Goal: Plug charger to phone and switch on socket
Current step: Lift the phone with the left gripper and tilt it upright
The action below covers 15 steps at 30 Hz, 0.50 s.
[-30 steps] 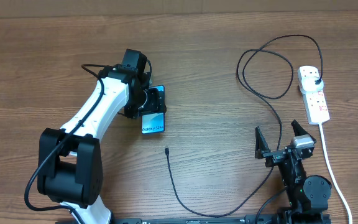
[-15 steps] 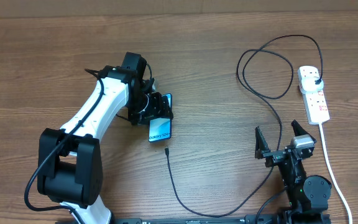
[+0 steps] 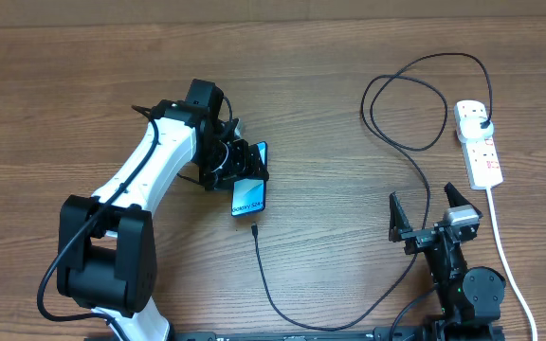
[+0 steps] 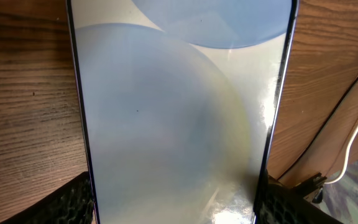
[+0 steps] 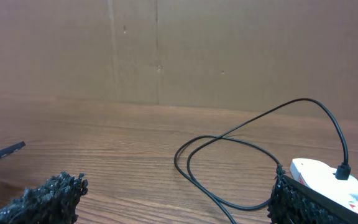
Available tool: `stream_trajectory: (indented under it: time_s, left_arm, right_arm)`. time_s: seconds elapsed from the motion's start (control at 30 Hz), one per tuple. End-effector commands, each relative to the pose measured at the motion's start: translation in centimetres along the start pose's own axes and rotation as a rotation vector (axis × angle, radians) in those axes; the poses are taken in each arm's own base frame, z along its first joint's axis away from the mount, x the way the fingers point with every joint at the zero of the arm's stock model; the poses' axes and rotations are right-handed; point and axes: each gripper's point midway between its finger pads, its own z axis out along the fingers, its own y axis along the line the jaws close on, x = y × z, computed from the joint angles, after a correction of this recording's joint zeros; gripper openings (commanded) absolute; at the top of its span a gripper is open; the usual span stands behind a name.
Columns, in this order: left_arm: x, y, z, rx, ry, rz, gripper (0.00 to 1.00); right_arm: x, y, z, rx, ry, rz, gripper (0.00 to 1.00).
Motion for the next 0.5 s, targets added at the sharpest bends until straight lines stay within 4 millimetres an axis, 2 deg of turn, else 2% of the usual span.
stream_trajectory:
  time_s: [0.0, 0.47]
  left_arm:
    - [0.03, -1.26, -0.79, 0.045, -0.016, 0.044, 0.69]
    - [-0.24, -1.36, -0.81, 0.049, -0.026, 0.053, 0.69]
  right_arm:
    - [0.24, -0.08, 0.01, 0.004, -0.001, -0.002, 1.00]
    - [0.24, -0.08, 0.01, 0.004, -0.001, -0.002, 1.00]
